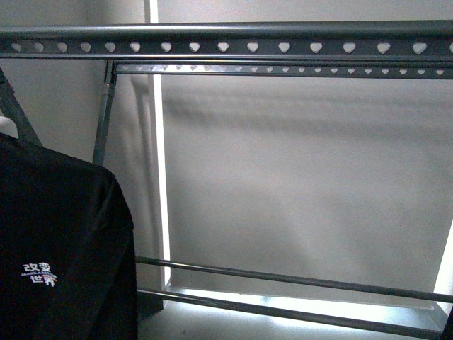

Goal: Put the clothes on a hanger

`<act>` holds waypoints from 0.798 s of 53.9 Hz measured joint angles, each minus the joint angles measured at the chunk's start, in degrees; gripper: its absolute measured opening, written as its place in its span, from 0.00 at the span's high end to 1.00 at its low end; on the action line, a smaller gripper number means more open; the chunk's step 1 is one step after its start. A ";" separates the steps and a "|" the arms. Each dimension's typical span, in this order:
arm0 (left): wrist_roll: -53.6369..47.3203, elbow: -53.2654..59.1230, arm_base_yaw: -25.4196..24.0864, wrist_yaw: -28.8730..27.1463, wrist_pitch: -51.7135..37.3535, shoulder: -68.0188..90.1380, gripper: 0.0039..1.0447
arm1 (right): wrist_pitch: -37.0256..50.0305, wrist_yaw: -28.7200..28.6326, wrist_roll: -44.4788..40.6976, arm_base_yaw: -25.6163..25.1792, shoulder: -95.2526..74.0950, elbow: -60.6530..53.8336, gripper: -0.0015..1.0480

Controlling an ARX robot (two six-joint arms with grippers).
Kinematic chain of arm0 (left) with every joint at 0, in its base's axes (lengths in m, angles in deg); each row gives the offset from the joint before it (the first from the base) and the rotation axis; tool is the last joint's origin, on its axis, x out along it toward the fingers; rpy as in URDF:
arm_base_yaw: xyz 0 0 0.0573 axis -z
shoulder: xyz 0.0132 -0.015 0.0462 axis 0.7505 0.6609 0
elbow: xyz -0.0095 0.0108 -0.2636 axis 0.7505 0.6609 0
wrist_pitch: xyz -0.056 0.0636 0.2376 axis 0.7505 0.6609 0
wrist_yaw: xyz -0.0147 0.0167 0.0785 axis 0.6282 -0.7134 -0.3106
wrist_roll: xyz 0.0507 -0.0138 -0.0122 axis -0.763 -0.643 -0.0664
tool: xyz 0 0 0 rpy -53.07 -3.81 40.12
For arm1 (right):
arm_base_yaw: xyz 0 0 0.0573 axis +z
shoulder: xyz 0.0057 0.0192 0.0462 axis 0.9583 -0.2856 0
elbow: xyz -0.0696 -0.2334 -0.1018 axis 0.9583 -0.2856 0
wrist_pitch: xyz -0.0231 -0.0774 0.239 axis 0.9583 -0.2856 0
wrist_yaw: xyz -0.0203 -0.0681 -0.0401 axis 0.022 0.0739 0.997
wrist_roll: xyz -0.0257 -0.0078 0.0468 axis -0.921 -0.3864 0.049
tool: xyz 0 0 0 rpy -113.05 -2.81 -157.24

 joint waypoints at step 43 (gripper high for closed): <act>21.05 -20.90 0.04 7.30 -21.44 44.41 0.06 | 0.00 0.00 0.00 0.02 0.00 0.00 0.07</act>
